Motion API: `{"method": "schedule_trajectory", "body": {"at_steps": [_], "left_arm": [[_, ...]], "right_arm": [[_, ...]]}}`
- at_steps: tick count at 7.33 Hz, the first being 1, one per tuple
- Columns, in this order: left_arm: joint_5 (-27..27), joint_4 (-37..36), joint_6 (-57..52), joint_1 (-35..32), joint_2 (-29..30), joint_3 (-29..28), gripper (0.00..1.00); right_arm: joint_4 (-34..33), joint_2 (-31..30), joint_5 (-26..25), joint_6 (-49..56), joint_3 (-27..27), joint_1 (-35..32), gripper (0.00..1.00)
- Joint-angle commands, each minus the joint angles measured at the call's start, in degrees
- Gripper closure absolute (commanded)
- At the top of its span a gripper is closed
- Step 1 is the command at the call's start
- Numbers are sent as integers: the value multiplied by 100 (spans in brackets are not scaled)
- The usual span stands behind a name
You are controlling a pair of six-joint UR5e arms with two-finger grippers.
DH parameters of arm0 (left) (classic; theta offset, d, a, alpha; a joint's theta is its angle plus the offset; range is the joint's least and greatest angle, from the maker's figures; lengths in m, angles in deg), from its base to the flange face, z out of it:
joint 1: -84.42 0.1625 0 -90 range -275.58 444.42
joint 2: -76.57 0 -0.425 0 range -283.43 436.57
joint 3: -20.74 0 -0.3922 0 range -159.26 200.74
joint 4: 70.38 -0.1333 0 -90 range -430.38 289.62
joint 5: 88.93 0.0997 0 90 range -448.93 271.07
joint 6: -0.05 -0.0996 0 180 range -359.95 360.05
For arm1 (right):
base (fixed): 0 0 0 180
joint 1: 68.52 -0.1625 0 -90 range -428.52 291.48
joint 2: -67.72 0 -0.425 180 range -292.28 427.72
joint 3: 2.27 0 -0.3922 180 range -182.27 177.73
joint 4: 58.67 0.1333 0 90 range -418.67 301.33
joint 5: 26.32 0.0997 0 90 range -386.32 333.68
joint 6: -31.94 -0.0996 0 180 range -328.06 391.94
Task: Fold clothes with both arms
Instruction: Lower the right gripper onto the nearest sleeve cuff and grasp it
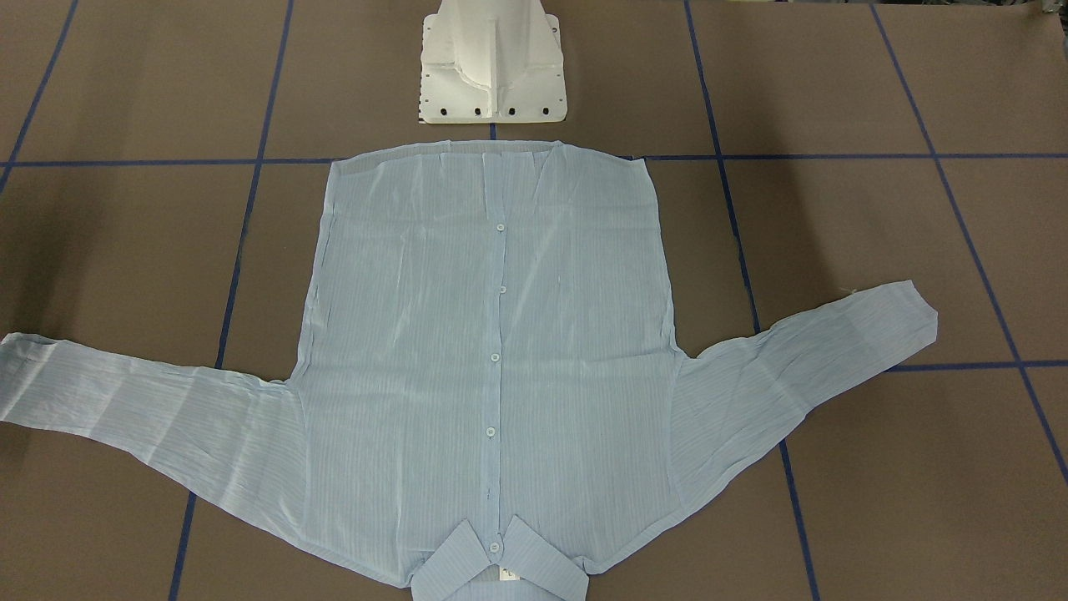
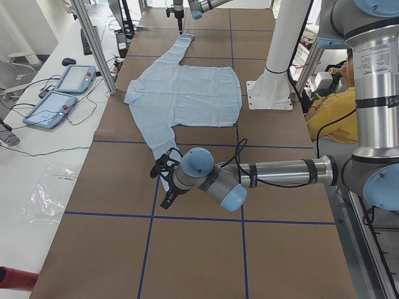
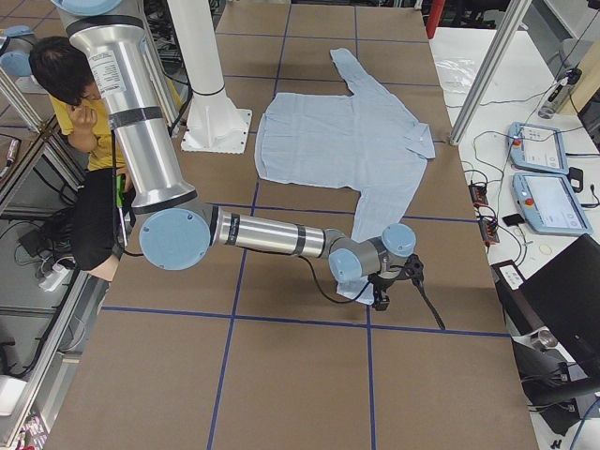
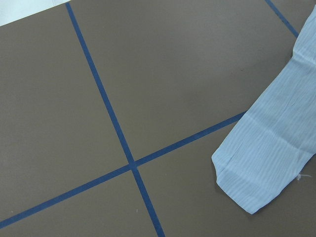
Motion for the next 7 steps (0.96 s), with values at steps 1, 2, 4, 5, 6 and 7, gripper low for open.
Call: {"method": "schedule_trajectory", "body": {"at_steps": [1, 2, 4, 5, 6, 7], "left_arm": [[-5, 18, 19, 0, 0, 12, 0], [-5, 19, 19, 0, 0, 12, 0], [-5, 19, 27, 0, 0, 21, 0], [-5, 10, 27, 0, 0, 21, 0], [-5, 10, 36, 0, 0, 21, 0], [-5, 10, 36, 0, 0, 21, 0]], "right_arm": [[2, -12, 69, -332, 130, 2, 15], [-7, -48, 121, -332, 148, 2, 17], [-7, -48, 279, -349, 201, 2, 20], [-7, -48, 350, -350, 245, 2, 23], [-16, -13, 385, -350, 263, 2, 26], [-24, 13, 385, -350, 280, 2, 35]]}}
